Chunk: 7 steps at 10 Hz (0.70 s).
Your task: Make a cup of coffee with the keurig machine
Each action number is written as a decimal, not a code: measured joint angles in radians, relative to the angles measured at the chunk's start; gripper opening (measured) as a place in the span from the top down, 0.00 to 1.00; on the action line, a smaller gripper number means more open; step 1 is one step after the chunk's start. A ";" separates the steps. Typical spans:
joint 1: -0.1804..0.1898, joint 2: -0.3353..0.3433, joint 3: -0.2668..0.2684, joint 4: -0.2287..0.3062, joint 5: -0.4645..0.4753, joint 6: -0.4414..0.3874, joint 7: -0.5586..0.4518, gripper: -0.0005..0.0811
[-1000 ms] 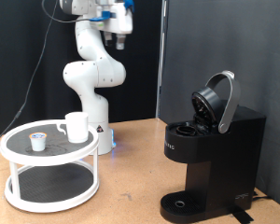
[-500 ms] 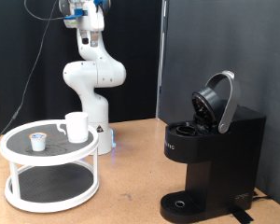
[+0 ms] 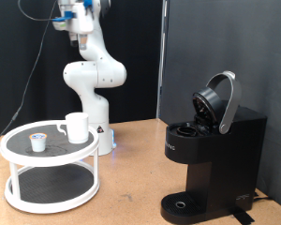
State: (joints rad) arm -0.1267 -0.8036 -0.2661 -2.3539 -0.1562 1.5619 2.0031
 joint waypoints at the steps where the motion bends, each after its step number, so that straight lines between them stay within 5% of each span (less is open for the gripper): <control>1: -0.007 0.010 -0.027 0.004 -0.028 0.007 -0.028 0.09; 4: -0.021 0.044 -0.106 0.023 -0.078 0.045 -0.091 0.09; 7: -0.022 0.069 -0.126 0.037 -0.089 0.052 -0.097 0.09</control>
State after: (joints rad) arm -0.1487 -0.7343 -0.3922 -2.3166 -0.2450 1.6143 1.9066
